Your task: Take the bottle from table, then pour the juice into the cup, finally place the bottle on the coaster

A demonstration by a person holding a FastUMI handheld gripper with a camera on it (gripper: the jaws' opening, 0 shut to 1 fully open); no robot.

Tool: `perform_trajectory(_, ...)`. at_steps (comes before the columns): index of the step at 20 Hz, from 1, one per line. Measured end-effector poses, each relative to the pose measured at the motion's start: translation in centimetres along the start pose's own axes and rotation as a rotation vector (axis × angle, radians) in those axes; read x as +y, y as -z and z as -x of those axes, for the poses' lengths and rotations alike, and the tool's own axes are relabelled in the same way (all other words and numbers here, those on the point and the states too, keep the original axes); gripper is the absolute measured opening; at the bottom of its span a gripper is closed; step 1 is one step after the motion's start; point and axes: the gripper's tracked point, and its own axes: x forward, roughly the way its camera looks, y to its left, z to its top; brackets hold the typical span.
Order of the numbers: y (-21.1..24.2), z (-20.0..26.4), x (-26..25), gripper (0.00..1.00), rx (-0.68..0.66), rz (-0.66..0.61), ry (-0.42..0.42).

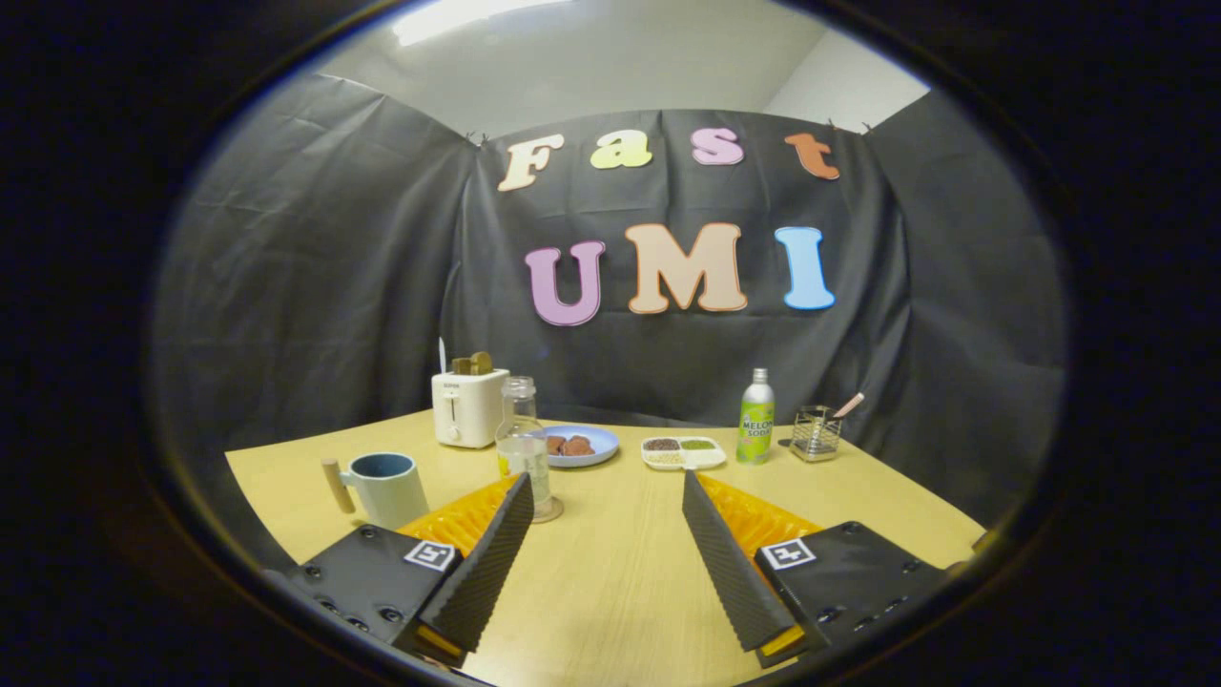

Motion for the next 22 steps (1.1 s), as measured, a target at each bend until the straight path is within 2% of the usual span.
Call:
perform_trajectory(9, -1.1, 1.5, -0.2, 0.99, 0.009, 0.04, 0.015)
perform_trajectory(16, -3.0, 3.8, 0.1, 0.99, 0.004, 0.016, 0.016)
perform_trajectory(22, -4.8, 6.5, -1.8, 0.99, -0.023, 0.054, 0.074)
